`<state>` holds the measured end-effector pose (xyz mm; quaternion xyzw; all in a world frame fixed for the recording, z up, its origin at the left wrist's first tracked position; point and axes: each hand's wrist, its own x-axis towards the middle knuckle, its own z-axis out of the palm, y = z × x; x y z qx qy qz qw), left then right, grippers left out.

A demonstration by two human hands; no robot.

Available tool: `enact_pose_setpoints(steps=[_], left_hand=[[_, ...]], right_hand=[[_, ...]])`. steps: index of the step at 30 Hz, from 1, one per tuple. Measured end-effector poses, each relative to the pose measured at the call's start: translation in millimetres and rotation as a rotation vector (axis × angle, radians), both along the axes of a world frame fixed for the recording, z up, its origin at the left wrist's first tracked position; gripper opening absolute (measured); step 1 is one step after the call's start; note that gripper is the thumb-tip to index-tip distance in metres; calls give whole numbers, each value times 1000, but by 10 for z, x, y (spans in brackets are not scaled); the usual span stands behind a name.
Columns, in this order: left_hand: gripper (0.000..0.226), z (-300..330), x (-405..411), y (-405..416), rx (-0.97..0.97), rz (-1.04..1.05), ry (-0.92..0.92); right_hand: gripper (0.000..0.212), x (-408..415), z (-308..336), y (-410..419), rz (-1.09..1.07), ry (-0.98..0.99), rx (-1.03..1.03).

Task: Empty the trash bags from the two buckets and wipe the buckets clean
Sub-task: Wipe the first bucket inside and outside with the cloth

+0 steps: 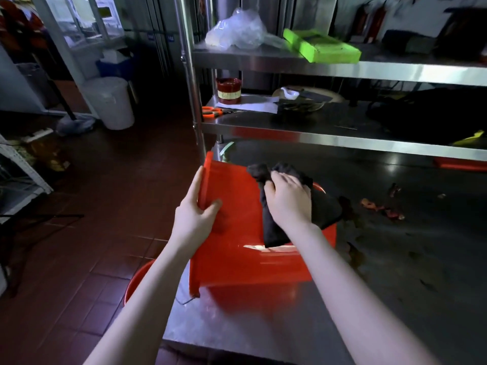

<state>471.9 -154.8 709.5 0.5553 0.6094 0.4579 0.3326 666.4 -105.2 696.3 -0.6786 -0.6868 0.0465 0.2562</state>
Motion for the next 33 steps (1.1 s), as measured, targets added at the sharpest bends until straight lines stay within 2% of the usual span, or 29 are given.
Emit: enact_pose_setpoints(steps=[3, 7, 10, 11, 13, 16, 19, 22, 24, 26, 28, 30, 33], left_hand=[[73, -2, -80, 102, -53, -9, -27], [71, 19, -120, 185, -96, -46, -102], [73, 31, -104, 154, -66, -70, -94], [74, 27, -100, 115, -51, -72, -78], [76, -13, -114, 3, -25, -73, -42], [80, -98, -145, -221, 17, -90, -27], [80, -202, -180, -447, 41, -102, -41], [71, -231, -194, -564, 43, -102, -81], [62, -180, -180, -602, 28, -102, -119], [45, -83, -186, -632, 8, -101, -202], [20, 79, -250, -580, 8, -48, -194], [25, 205, -296, -318, -41, -33, -224], [32, 456, -204, 119, -271, -26, -282]], right_hand=[[43, -36, -158, -332, -6, -14, 200], [48, 311, -616, -913, 81, -119, 349], [36, 645, -659, -757, -190, 25, 402], [33, 737, -552, -606, -278, 107, 320], [32, 916, -270, -231, -325, 218, 12], [39, 929, 64, 299, -248, 88, -414], [36, 503, 232, 556, -112, -25, -529], [21, -176, 375, 460, 81, -33, -420], [20, -575, 376, 211, 212, -78, -203], [28, -796, 291, -104, 245, -106, 32], [29, -834, 214, -326, 192, -81, 198], [30, -855, 159, -526, 172, -65, 264], [39, -916, 44, -925, 243, -119, 300]])
